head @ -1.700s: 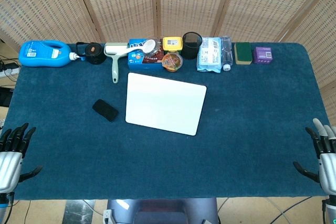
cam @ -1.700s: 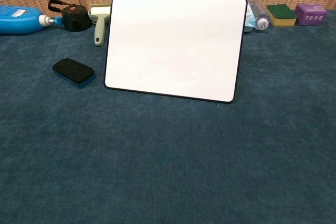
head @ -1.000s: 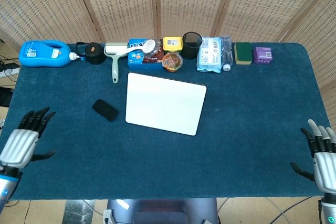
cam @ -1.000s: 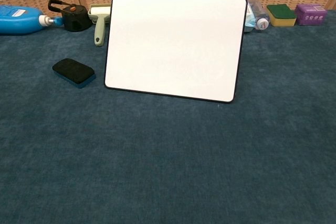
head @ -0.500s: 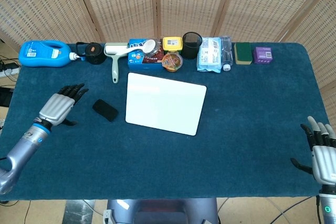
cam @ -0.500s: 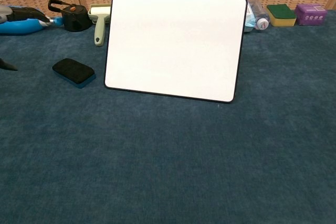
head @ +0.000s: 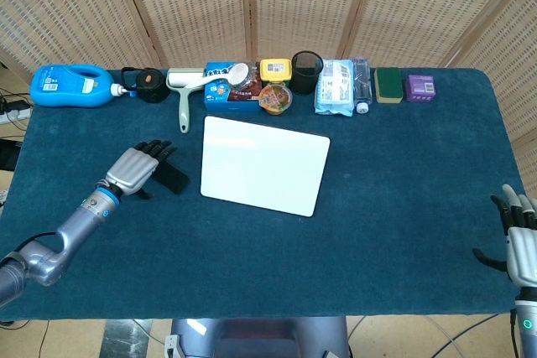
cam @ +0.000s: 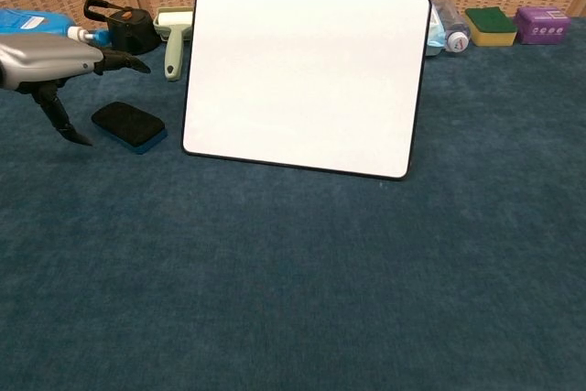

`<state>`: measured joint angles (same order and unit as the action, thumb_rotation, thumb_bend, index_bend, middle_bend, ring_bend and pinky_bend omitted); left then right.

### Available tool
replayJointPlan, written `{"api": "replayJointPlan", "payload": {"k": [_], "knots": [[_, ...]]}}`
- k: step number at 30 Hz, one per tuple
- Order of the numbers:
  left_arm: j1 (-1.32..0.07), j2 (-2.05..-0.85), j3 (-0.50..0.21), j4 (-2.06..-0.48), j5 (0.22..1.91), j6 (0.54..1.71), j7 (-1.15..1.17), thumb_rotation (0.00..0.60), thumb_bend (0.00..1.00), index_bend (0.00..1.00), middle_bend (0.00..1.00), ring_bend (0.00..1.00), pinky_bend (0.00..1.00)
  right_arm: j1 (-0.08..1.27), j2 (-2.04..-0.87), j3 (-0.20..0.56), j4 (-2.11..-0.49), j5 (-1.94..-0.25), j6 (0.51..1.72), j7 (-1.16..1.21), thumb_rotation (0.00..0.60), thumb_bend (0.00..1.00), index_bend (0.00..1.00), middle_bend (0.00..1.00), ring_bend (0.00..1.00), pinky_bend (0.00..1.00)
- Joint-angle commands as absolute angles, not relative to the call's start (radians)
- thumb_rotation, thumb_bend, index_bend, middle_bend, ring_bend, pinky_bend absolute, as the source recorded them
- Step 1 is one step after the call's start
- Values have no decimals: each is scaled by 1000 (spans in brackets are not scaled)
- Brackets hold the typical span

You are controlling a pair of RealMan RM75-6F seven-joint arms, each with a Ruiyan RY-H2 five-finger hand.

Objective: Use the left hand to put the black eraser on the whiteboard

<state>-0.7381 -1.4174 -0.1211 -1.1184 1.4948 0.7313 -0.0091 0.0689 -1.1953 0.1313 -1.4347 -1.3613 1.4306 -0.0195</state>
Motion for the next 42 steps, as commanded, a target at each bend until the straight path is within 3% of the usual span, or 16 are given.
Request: {"api": "replayJointPlan", "payload": {"k": [1, 8, 16, 22, 31, 42], "knots": [[-756, -1451, -121, -1092, 1468, 708, 25, 600, 110, 63, 72, 87, 174, 70, -1197, 133, -1428, -1353, 1424, -17, 600, 0, 124, 41, 26, 0], [-789, -1517, -126, -1044, 1418, 678, 86, 600, 108, 155, 138, 140, 210, 72, -1202, 134, -1415, -1345, 1415, -9, 600, 0, 124, 45, 32, 0], [-798, -1578, -126, -1004, 1414, 736, 110, 600, 88, 431, 359, 318, 330, 74, -1203, 131, -1405, -1352, 1414, 8, 600, 0, 124, 46, 33, 0], [-796, -1600, -118, -983, 1438, 800, 115, 600, 98, 535, 452, 396, 389, 74, -1202, 129, -1407, -1354, 1413, 12, 600, 0, 124, 47, 33, 0], [-784, -1585, -90, -1002, 1476, 869, 135, 600, 118, 563, 483, 422, 416, 73, -1200, 127, -1412, -1357, 1417, 10, 600, 0, 124, 47, 33, 0], [-712, -1371, 3, -1238, 1629, 1068, 176, 600, 117, 566, 484, 423, 432, 73, -1194, 117, -1430, -1369, 1416, 8, 600, 0, 124, 47, 33, 0]]}}
